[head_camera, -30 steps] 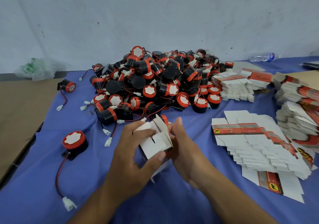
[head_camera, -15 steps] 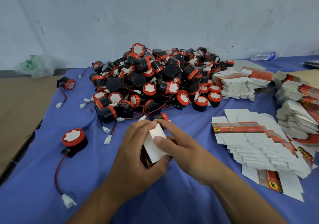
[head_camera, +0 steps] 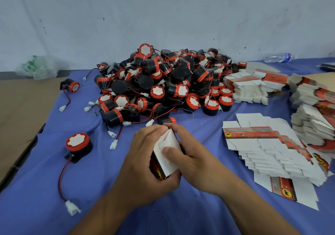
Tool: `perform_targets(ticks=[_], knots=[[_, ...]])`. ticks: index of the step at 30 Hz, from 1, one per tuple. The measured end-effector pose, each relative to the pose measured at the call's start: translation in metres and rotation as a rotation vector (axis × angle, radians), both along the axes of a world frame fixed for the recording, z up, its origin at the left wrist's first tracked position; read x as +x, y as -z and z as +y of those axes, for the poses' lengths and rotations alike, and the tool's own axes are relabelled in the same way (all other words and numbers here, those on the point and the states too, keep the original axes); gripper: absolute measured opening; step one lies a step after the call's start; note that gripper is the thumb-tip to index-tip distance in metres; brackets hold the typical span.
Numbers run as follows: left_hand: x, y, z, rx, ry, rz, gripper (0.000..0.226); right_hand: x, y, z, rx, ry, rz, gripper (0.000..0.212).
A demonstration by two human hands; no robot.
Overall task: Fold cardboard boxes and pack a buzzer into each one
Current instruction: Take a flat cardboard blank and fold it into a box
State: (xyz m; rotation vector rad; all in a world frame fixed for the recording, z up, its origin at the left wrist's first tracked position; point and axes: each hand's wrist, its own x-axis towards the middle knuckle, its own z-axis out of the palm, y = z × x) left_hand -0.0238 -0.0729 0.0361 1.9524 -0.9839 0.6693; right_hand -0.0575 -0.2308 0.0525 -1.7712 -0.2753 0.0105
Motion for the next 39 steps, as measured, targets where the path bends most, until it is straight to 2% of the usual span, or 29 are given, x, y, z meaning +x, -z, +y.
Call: perform_targets(ticks=[7, 13, 21, 28, 36, 39], knots=[[0.003, 0.0, 0.001, 0.007, 0.011, -0.112, 0.076, 0.0, -0.004, 0.002, -0.144, 0.005, -0.078, 0.042], [0.004, 0.002, 0.002, 0.001, 0.017, -0.16, 0.071, -0.001, -0.004, 0.002, -0.07, 0.0, -0.069, 0.03], [0.003, 0.002, 0.004, 0.029, -0.024, -0.159, 0.07, 0.0, 0.006, 0.007, 0.121, -0.04, 0.023, 0.045], [0.005, 0.0, 0.006, 0.052, 0.004, -0.151, 0.074, 0.001, 0.008, 0.012, 0.14, 0.023, -0.007, 0.053], [0.004, -0.002, 0.006, 0.019, -0.036, -0.142, 0.074, 0.004, 0.009, 0.013, 0.232, -0.011, -0.007, 0.057], [0.005, -0.003, 0.007, 0.013, -0.031, -0.133, 0.076, 0.004, 0.006, 0.008, 0.314, -0.031, 0.05, 0.048]])
